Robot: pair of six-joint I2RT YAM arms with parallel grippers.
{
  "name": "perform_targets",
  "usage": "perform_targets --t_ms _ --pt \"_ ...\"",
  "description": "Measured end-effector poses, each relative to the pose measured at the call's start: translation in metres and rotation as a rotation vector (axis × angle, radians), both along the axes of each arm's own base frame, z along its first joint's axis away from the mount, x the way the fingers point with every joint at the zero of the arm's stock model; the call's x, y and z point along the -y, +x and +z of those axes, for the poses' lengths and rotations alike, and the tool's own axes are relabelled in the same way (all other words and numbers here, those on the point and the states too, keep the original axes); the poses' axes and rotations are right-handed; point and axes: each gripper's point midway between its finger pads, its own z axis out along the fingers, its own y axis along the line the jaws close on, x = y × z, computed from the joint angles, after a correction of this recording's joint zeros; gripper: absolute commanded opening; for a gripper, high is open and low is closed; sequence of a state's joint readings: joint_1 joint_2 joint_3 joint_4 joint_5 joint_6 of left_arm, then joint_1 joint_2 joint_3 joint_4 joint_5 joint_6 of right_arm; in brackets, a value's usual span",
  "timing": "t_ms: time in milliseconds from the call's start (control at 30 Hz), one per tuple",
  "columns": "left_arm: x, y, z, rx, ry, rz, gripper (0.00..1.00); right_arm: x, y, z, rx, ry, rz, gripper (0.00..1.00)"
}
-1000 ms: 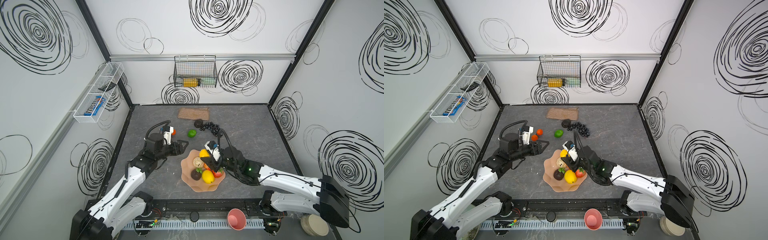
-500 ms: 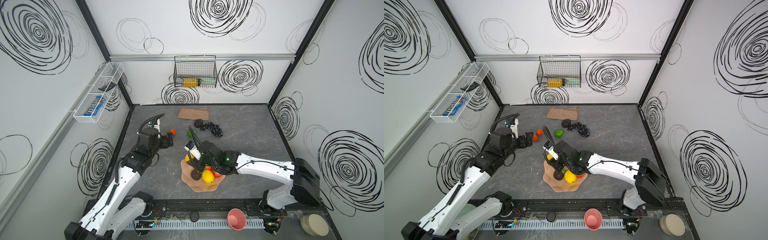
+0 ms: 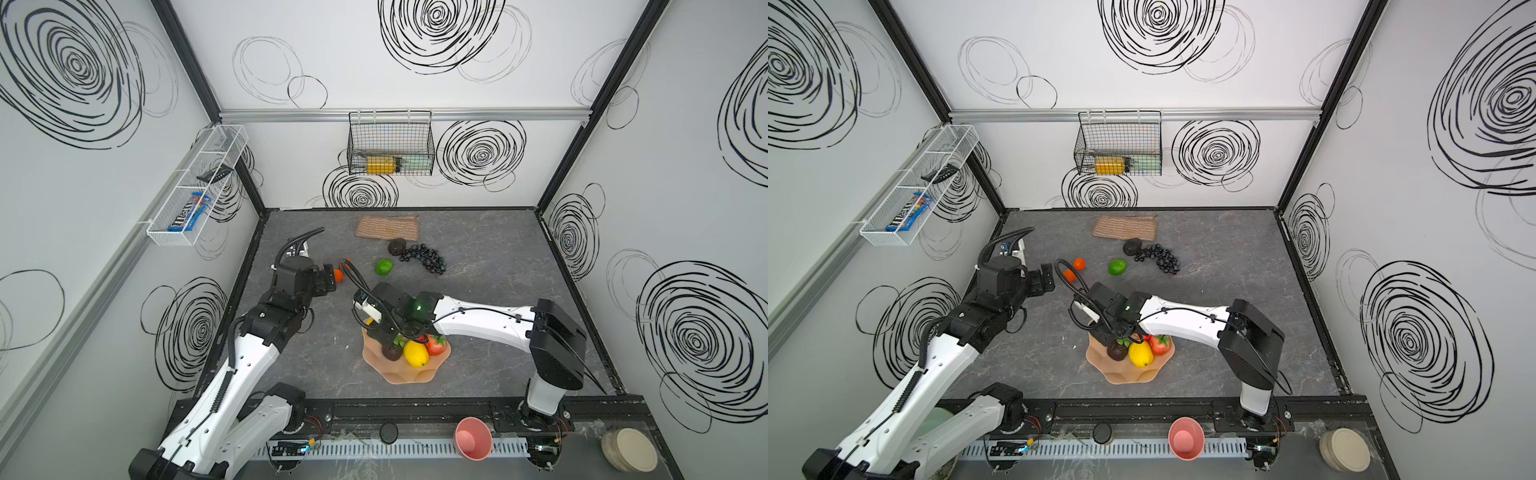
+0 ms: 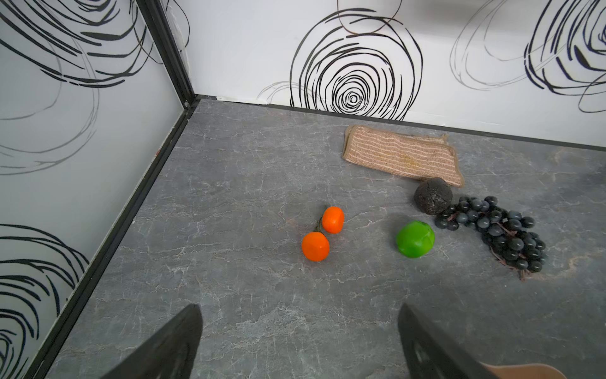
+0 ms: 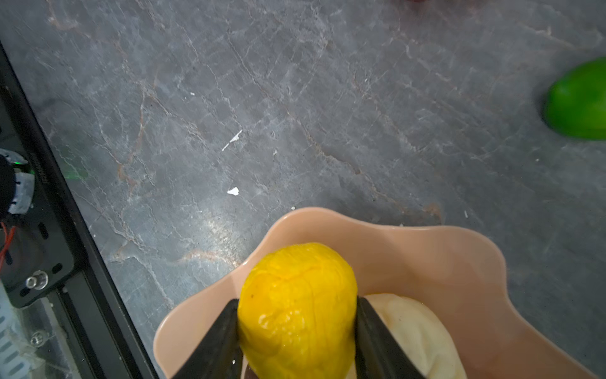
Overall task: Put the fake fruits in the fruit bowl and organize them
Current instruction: 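Open the right gripper on the pear in the bowl and raise it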
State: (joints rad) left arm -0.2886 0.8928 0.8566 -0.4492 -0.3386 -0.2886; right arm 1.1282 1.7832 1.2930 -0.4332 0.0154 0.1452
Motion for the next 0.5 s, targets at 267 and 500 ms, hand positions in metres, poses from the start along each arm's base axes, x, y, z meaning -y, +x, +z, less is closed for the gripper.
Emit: perform_targets --t_ms 267,500 --pt "0.000 -0.001 -0.004 -0.009 0.003 0.000 0.97 0.001 -0.004 -0.011 -0.018 -0.037 -0.001 0.53" --pt "-0.001 -0.001 -0.005 -0.010 0.003 0.001 0.97 0.001 -0.001 -0.015 -0.012 -0.053 -0.011 0.55"
